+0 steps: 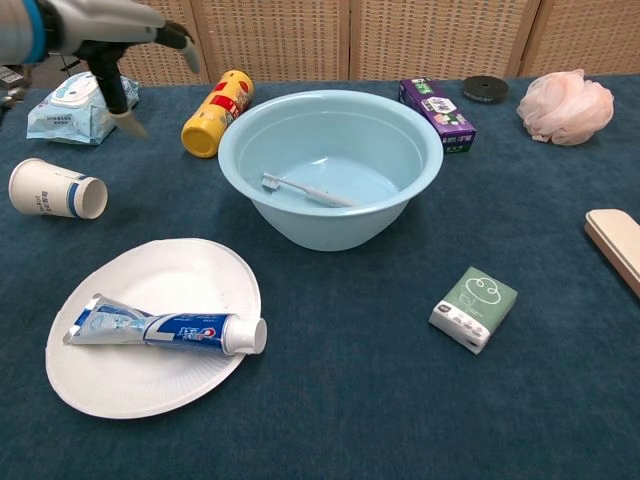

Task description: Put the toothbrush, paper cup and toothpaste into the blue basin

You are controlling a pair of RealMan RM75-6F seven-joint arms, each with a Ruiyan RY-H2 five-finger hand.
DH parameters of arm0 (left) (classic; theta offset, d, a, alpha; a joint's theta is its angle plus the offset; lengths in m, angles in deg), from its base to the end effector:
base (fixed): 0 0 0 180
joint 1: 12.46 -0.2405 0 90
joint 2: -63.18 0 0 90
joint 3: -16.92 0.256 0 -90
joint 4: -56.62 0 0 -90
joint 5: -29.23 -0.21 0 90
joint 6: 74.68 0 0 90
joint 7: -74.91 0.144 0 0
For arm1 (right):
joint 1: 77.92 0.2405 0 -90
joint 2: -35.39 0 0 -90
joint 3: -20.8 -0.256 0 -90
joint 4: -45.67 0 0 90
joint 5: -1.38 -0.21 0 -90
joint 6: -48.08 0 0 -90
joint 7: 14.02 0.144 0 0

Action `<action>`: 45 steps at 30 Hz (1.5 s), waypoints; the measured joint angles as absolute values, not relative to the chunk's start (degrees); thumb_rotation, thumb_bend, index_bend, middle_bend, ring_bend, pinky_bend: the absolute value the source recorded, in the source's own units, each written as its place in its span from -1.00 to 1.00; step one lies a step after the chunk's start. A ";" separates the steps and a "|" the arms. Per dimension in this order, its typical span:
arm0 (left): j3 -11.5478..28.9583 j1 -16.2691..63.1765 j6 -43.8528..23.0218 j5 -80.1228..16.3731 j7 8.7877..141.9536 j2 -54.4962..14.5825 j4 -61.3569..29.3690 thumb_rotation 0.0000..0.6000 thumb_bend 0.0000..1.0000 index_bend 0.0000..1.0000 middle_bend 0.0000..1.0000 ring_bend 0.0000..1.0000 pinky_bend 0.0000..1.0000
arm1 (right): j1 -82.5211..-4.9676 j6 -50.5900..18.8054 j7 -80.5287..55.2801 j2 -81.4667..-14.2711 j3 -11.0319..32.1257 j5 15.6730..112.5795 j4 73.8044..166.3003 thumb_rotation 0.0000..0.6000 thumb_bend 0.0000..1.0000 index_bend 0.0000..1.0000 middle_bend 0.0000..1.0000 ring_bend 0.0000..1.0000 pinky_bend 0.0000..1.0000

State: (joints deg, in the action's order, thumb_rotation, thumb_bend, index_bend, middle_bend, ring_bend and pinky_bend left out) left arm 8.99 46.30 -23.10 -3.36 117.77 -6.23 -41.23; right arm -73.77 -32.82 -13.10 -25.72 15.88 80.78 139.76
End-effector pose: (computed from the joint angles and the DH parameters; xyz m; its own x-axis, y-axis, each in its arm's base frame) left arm -0.1166 0.3906 0.0700 0.7027 0.2538 0.6646 0.7099 -0.3125 -0.6312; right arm -0.3269 -0.1835 0.1751 0.3819 -0.0402 0.9233 -0.9165 0.1123 0.3839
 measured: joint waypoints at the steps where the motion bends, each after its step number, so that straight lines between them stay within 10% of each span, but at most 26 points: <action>1: 9.73 46.18 -23.79 -2.79 118.02 -4.54 -42.12 1.00 -0.73 -0.63 -1.00 -1.00 -0.98 | -73.82 -33.04 -13.61 -25.78 15.95 80.96 140.05 1.00 -0.79 -1.00 -1.00 -1.00 -1.00; 14: 23.47 45.17 -34.21 0.84 118.90 7.05 -47.53 1.00 -0.72 -0.63 -1.00 -1.00 -0.98 | -74.31 -34.56 -14.82 -25.77 16.51 82.82 141.45 1.00 -0.79 -1.00 -1.00 -1.00 -1.00; 45: 24.77 36.17 -23.05 -15.87 115.47 -9.18 -25.79 1.00 -0.70 -0.67 -1.00 -1.00 -0.98 | -74.59 -35.09 -14.86 -25.63 16.33 82.87 141.62 1.00 -0.75 -1.00 -1.00 -1.00 -1.00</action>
